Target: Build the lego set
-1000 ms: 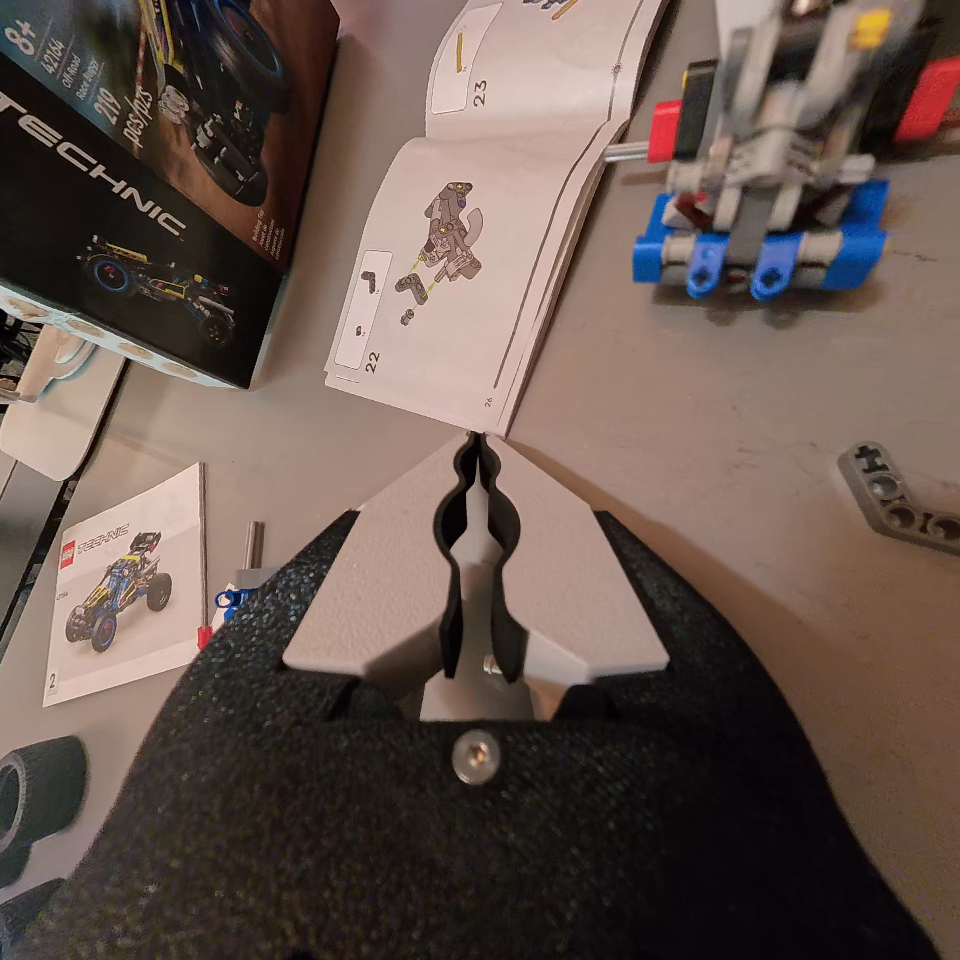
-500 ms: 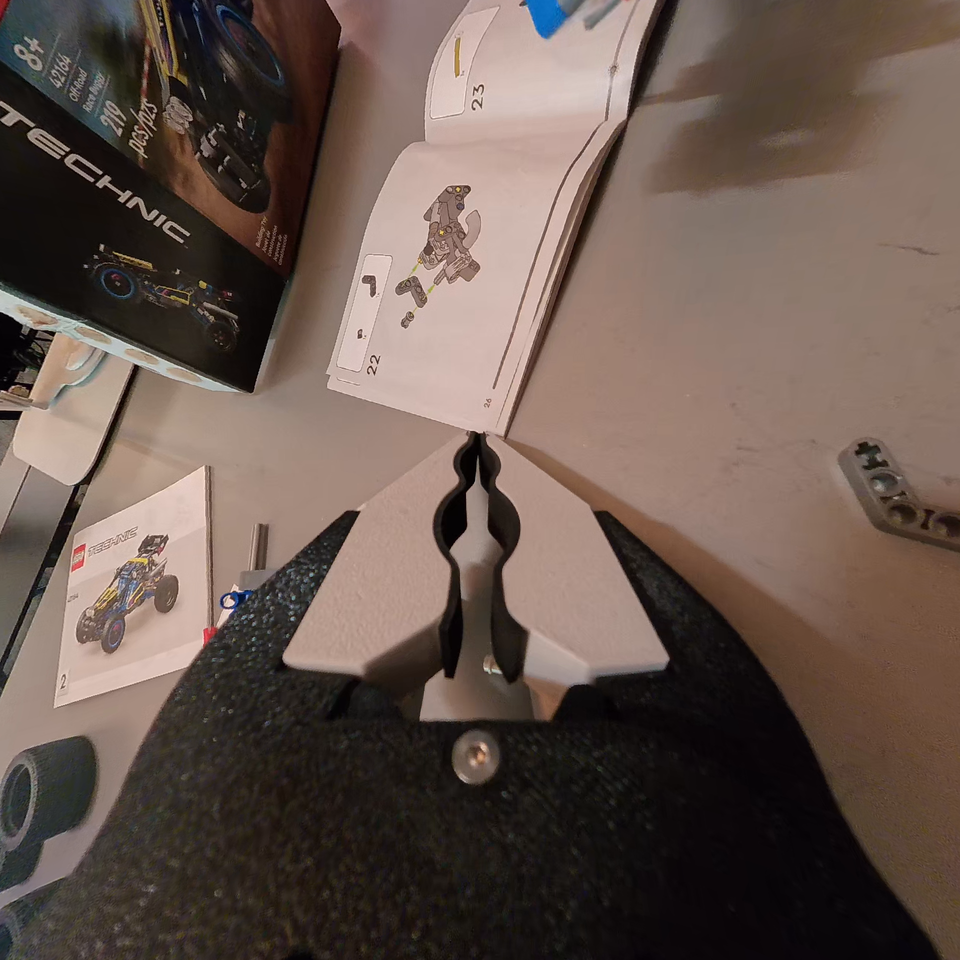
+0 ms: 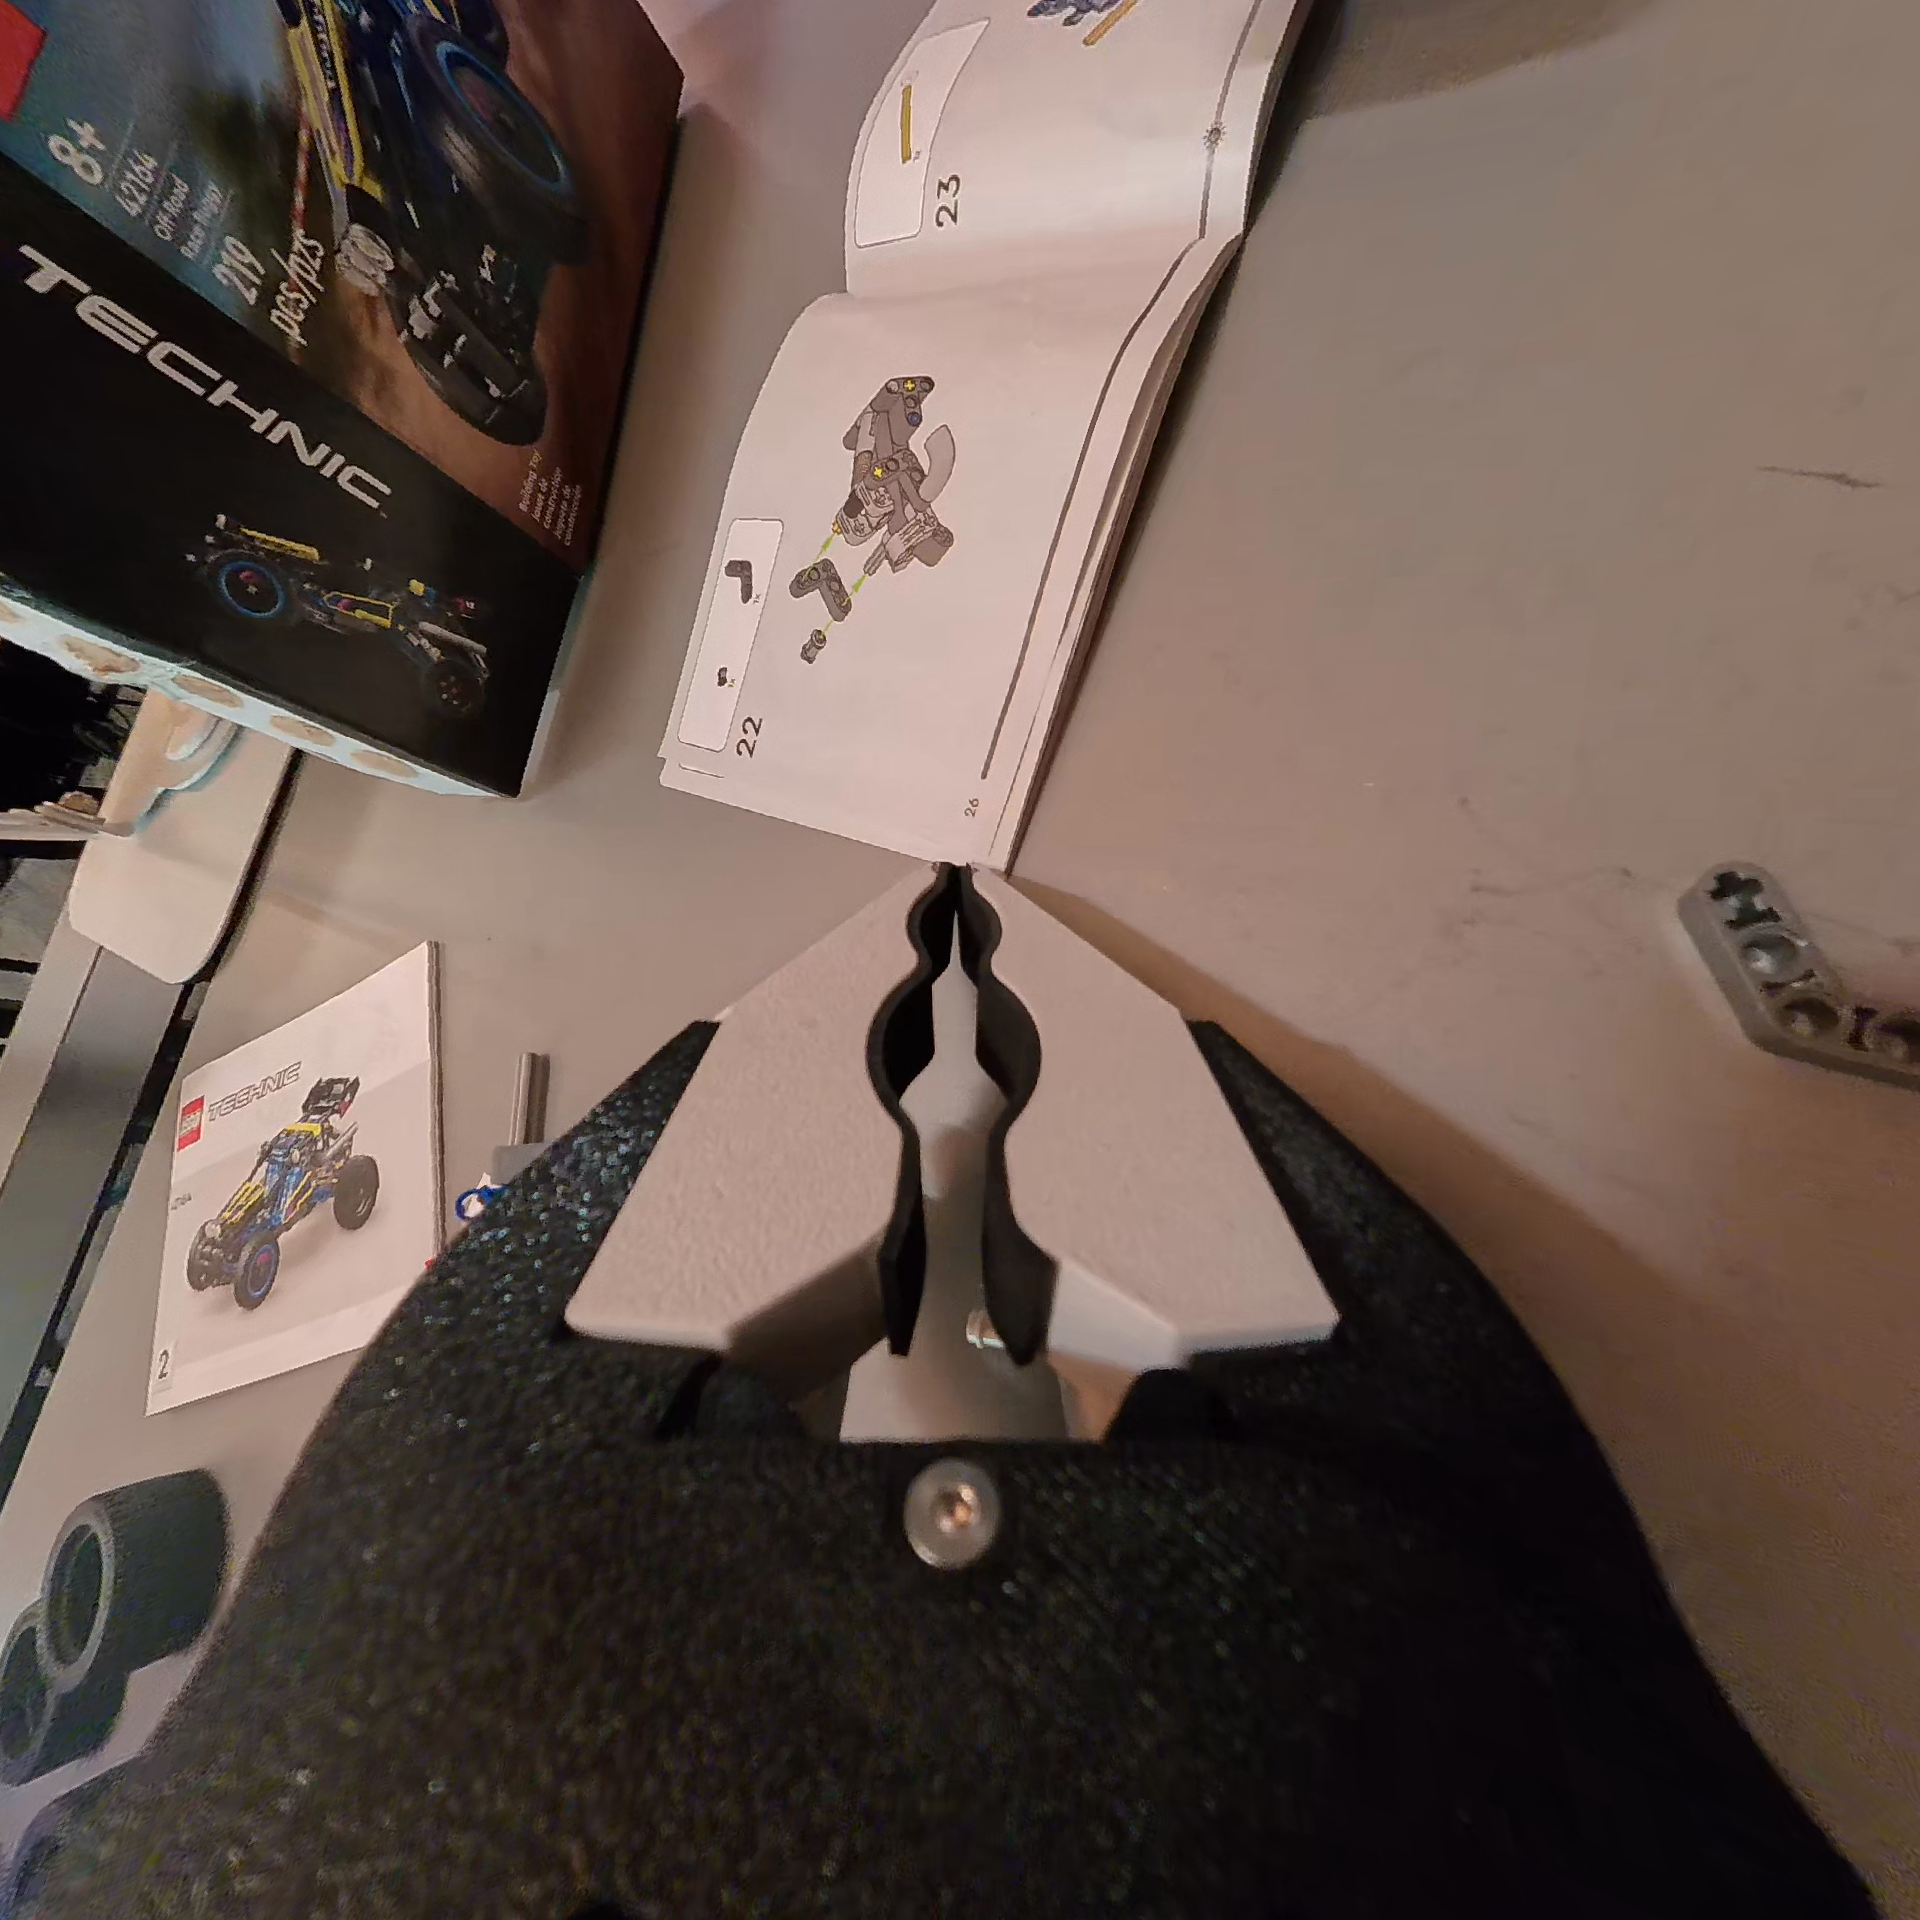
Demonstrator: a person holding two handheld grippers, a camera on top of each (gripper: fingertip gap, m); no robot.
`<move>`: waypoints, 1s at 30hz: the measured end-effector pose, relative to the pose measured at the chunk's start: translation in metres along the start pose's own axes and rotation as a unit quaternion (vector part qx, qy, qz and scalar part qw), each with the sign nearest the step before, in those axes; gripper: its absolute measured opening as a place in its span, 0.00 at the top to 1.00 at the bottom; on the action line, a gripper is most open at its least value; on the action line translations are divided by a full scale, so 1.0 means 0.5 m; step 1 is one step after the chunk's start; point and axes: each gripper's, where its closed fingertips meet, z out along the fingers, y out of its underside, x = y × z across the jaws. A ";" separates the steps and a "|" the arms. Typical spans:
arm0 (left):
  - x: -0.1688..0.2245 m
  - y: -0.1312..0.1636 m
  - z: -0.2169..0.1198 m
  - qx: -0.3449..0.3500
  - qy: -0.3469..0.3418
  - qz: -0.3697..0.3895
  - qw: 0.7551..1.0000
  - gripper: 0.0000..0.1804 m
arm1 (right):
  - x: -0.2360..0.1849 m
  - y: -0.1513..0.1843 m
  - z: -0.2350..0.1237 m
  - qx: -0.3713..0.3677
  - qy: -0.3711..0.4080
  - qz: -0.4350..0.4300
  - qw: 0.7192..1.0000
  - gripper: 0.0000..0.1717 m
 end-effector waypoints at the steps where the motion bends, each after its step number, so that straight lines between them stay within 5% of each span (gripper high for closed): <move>1: 0.000 0.000 0.000 0.000 -0.001 0.002 1.000 1.00 | 0.004 0.002 0.000 -0.004 0.006 0.002 1.000 0.98; 13: 0.000 0.000 0.000 0.002 0.001 0.001 1.000 1.00 | 0.037 -0.014 -0.018 0.033 0.022 0.063 0.997 0.98; 30: 0.000 0.000 0.001 0.002 -0.002 0.007 1.000 1.00 | 0.024 0.011 0.003 -0.017 0.032 0.022 0.999 0.98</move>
